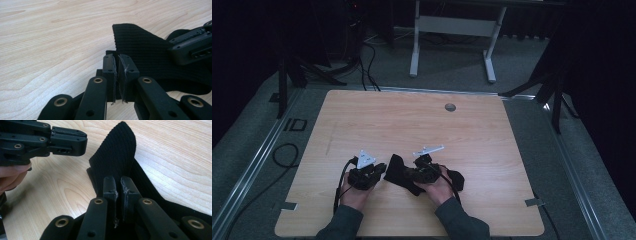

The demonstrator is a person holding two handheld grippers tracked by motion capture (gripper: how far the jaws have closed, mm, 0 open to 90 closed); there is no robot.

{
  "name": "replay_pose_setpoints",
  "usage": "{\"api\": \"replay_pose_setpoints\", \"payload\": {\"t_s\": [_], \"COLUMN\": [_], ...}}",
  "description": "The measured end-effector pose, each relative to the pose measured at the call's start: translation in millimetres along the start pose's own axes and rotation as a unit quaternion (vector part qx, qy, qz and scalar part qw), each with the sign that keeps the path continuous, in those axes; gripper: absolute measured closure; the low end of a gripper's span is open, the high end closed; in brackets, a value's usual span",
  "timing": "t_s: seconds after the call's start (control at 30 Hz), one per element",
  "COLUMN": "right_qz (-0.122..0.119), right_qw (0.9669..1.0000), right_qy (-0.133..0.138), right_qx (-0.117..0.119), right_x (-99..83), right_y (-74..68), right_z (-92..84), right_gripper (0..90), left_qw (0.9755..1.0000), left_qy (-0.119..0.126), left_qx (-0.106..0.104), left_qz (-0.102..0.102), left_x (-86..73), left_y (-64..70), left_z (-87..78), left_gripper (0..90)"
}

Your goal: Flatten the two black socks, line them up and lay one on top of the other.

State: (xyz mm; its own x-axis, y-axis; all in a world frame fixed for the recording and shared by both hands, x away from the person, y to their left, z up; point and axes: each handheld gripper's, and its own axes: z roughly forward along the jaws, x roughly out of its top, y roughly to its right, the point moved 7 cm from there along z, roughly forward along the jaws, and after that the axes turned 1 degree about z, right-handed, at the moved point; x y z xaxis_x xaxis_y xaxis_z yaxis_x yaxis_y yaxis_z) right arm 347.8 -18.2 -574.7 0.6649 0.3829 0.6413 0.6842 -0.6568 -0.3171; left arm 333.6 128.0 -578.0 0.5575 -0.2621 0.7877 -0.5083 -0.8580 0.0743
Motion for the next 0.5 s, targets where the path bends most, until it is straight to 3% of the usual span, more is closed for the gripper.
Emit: {"api": "replay_pose_setpoints", "payload": {"t_s": [0.2,0.5], "right_qz": [0.000,-0.003], "right_qw": [1.0000,1.0000], "right_qy": [-0.001,-0.002], "right_qx": [0.000,-0.005], "right_x": [-2.6,-6.9], "right_y": [-4.5,-4.9], "right_z": [1.9,4.3], "right_gripper": [83.7,83.6], "left_qw": [0.9999,0.9995], "left_qy": [-0.005,-0.027], "left_qx": [-0.010,-0.005], "left_qz": [0.006,0.017], "left_x": [-1.0,-5.9], "left_y": [4.8,6.4], "left_z": [3.5,16.5], "left_gripper": [83.7,83.2]}}
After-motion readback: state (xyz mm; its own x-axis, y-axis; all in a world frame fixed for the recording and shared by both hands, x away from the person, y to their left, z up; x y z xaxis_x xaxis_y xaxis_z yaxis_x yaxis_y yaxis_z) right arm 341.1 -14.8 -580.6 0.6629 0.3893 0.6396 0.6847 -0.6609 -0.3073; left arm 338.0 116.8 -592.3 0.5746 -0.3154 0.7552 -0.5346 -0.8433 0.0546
